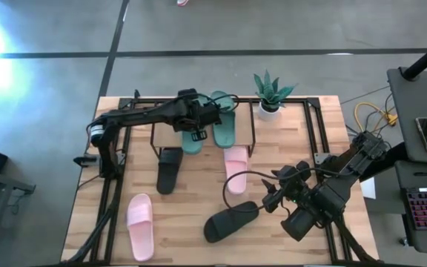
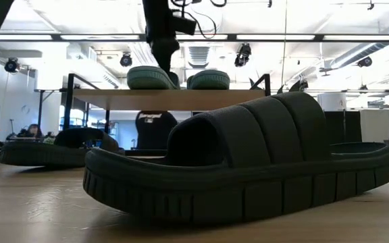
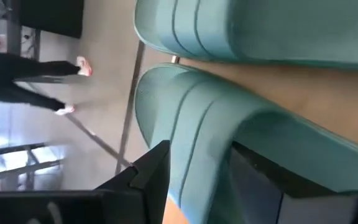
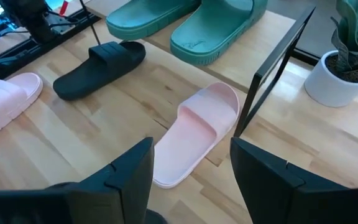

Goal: Pick and place slides into the shelf
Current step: Put the green slide on the shelf, then adjust the green slides on the shelf

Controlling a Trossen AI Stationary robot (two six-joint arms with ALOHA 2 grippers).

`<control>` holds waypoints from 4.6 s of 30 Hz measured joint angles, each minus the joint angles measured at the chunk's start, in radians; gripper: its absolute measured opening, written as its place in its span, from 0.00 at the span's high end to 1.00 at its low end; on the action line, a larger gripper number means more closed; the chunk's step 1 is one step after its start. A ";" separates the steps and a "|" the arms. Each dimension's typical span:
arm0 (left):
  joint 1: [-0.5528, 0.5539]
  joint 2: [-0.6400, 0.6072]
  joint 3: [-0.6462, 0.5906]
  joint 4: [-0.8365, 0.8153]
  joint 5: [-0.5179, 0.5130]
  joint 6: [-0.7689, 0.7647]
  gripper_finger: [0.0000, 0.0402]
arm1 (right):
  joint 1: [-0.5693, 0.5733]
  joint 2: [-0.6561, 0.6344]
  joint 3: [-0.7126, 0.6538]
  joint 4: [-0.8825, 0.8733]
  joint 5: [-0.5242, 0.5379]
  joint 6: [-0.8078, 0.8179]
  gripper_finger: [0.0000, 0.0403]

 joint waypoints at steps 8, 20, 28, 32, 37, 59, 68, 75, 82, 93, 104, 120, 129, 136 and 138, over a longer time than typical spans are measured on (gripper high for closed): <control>-0.049 -0.137 0.000 0.000 0.286 -0.064 0.64 | -0.002 0.000 0.000 0.001 -0.031 0.041 0.50; -0.174 -0.480 -0.099 -0.007 0.382 -0.460 0.71 | -0.287 -0.042 0.001 0.122 -0.203 -0.143 0.94; -0.146 -0.708 -0.497 0.227 0.331 -0.586 0.97 | -0.639 -0.055 0.002 0.268 -0.359 -0.478 0.98; -0.060 -0.782 -0.663 0.376 0.325 -0.585 0.98 | -0.804 -0.038 0.002 0.375 -0.426 -0.606 0.98; 0.079 -0.847 -0.756 0.398 0.327 -0.577 0.97 | -0.957 -0.009 0.002 0.443 -0.507 -0.687 0.98; 0.365 -0.731 -0.815 0.589 0.706 -0.559 0.97 | -1.167 0.126 0.002 0.592 -0.777 -1.054 0.98; 0.365 -0.669 -0.794 0.595 0.721 -0.560 0.97 | -1.161 0.154 0.003 0.639 -0.857 -1.121 0.98; 0.365 -0.704 -0.798 0.593 0.721 -0.586 0.97 | -1.160 0.173 0.003 0.690 -0.939 -1.151 0.98; 0.364 -0.739 -0.798 0.577 0.722 -0.587 0.97 | -1.155 0.165 0.002 0.681 -0.939 -1.167 0.98; 0.103 -0.865 -0.805 0.569 0.903 -0.558 0.97 | -1.167 0.080 0.002 0.596 -0.769 -1.194 0.98; -0.099 -0.639 -0.761 0.573 0.847 -0.583 0.97 | -1.211 0.098 0.002 0.705 -0.777 -1.196 0.98; -0.193 -0.478 -0.717 0.579 0.677 -0.716 0.97 | -1.255 0.168 0.002 0.838 -0.782 -1.298 0.98; -0.192 -0.471 -0.699 0.510 0.532 -0.717 0.97 | -1.254 0.199 0.002 0.850 -0.841 -1.348 0.98; -0.192 -0.470 -0.701 0.509 0.494 -0.715 0.97 | -1.254 0.207 0.002 0.851 -0.861 -1.351 0.98; -0.190 -0.464 -0.701 0.516 0.476 -0.713 0.97 | -1.254 0.206 0.002 0.851 -0.860 -1.351 0.98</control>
